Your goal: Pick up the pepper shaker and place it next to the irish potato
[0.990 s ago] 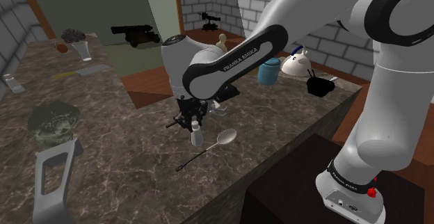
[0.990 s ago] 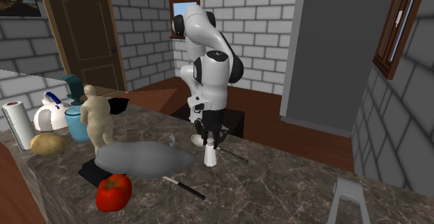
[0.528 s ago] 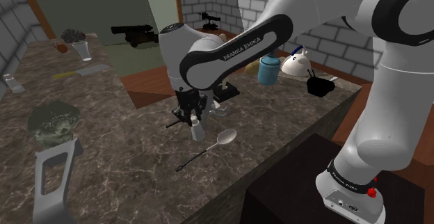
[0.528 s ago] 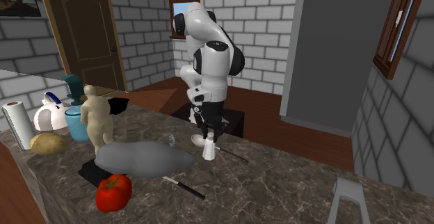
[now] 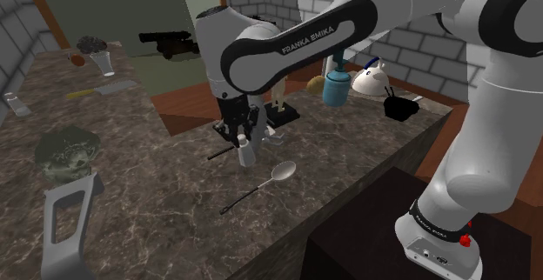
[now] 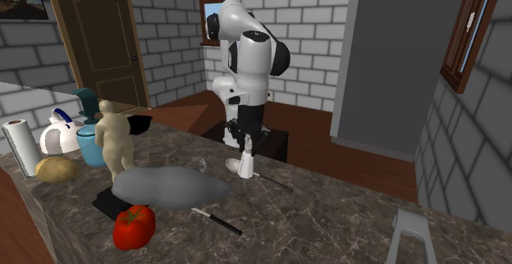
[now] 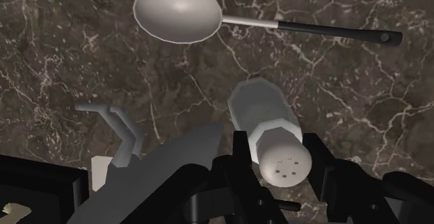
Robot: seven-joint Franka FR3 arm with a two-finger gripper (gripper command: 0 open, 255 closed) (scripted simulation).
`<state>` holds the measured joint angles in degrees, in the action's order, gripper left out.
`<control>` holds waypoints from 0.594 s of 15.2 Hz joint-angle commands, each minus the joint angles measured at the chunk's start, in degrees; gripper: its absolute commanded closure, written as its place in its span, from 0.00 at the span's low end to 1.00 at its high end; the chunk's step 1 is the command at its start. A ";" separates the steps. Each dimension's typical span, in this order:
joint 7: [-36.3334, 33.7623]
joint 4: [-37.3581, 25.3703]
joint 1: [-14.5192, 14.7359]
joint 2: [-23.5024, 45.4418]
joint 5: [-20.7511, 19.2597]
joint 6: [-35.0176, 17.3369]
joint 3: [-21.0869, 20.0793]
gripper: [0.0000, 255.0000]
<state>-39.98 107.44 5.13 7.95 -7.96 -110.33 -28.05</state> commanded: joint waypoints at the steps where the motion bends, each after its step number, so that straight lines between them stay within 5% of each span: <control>1: 0.25 -1.09 -0.03 -0.35 0.24 1.40 -0.04 1.00; 9: 1.08 -5.91 -0.07 -1.55 1.04 7.23 -0.17 1.00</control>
<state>-39.03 102.37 5.06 6.46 -6.98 -104.01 -28.20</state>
